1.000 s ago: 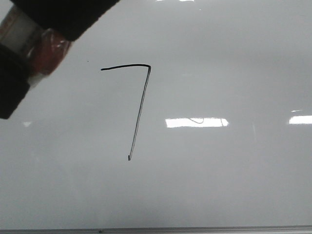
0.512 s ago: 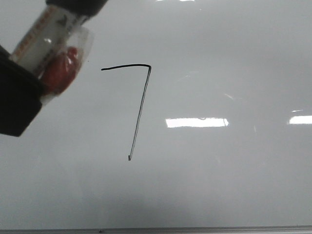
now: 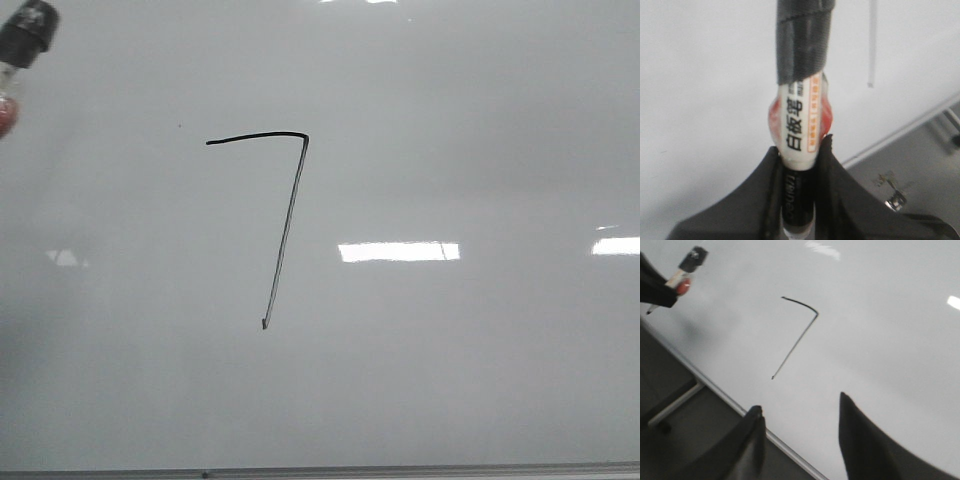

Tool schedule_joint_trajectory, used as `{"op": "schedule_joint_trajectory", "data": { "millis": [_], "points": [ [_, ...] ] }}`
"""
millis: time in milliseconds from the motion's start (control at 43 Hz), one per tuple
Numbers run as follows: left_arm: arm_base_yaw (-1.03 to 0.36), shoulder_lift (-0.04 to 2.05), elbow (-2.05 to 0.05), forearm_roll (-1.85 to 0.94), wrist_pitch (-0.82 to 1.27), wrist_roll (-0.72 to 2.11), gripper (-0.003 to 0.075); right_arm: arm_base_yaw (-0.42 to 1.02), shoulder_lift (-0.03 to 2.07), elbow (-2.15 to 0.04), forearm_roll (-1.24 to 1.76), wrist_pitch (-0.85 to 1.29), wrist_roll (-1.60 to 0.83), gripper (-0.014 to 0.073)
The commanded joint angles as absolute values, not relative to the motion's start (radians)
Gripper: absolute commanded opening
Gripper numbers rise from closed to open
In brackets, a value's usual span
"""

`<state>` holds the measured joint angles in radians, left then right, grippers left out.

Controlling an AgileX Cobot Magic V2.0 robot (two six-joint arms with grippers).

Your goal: Write number 7 on whiteboard

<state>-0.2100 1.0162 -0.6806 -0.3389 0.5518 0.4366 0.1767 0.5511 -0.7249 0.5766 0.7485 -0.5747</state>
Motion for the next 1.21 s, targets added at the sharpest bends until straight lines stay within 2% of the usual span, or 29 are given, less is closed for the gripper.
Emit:
{"op": "schedule_joint_trajectory", "data": {
  "millis": [0, 186, 372, 698, 930, 1047, 1186],
  "points": [
    [-0.086, 1.033, -0.714, -0.347, 0.453, 0.424, -0.0021, 0.104, 0.453, -0.650, 0.602, 0.627, -0.473, 0.0178],
    [0.084, 1.124, -0.714, -0.347, 0.398, 0.424, -0.0020, 0.063, 0.351, -0.508, 0.603, 0.553, -0.432, -0.0076],
    [0.171, 1.221, -0.714, -0.347, 0.331, 0.424, -0.0020, 0.063, 0.346, -0.470, 0.600, 0.500, -0.422, -0.0061],
    [0.140, 1.390, -0.714, -0.374, 0.077, 0.424, -0.0020, 0.063, 0.346, -0.470, 0.575, 0.501, -0.422, -0.0061],
    [0.138, 1.442, -0.714, -0.372, 0.025, 0.424, -0.0017, 0.063, 0.346, -0.470, 0.575, 0.510, -0.422, -0.0061],
    [0.138, 1.442, -0.714, -0.372, 0.013, 0.424, 0.0034, 0.063, 0.346, -0.470, 0.575, 0.512, -0.422, -0.0061],
    [0.138, 1.442, -0.714, -0.370, 0.011, 0.424, 0.0162, 0.063, 0.346, -0.470, 0.575, 0.512, -0.422, -0.0061]
  ]
}}
